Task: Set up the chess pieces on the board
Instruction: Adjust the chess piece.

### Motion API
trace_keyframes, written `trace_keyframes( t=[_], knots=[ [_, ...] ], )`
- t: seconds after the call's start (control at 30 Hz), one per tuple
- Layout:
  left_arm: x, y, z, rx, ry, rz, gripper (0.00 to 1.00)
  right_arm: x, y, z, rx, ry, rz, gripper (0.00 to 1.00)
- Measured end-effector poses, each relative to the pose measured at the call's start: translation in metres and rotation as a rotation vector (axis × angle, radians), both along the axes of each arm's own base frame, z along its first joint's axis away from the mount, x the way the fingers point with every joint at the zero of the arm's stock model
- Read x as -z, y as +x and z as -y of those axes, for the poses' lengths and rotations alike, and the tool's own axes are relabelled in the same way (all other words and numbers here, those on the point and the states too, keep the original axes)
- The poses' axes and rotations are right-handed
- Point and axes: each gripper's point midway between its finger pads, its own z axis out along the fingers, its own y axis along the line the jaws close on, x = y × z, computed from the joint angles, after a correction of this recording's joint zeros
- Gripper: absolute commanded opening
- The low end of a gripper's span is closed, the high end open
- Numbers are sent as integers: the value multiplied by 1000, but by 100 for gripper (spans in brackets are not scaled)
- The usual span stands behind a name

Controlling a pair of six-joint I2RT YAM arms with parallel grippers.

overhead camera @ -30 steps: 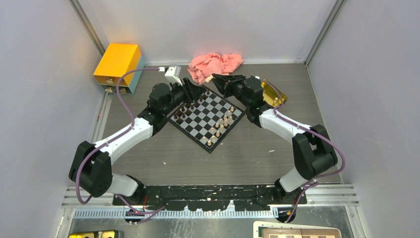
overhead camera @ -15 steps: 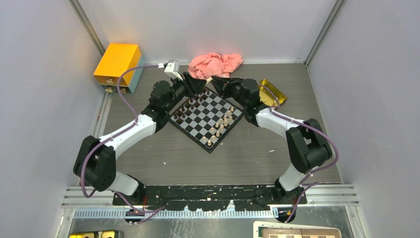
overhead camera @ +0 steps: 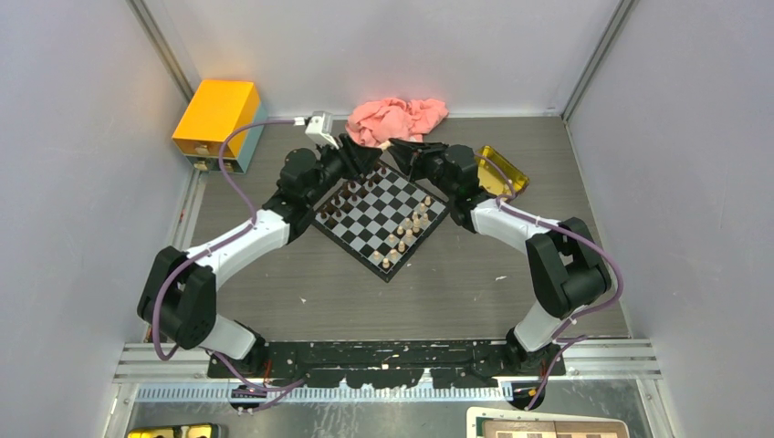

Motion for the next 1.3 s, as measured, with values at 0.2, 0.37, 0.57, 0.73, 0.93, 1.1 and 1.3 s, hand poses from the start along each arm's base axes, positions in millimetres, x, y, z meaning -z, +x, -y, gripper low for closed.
trace_keyframes(
  t=[0.2,0.37,0.57,0.73,0.93,1.1,1.3],
  knots=[
    [6,1,2,8,6,-11,40,-1,-3,-4,-12,3,0,1],
    [13,3,5,15,14,-24,40,-4,-4,-10,-27,10,5,1],
    [12,5,6,15,13,-22,37,-6,-7,-14,-38,13,11,1],
    [10,5,6,15,8,-16,26,-6,-8,-15,-43,13,10,1],
    [10,6,6,13,8,-17,19,-7,-8,-16,-43,19,14,1],
    [10,6,6,12,8,-18,18,-7,-7,-16,-43,23,15,1],
    [10,6,5,10,9,-17,0,-8,-7,-16,-42,25,19,1]
  ],
)
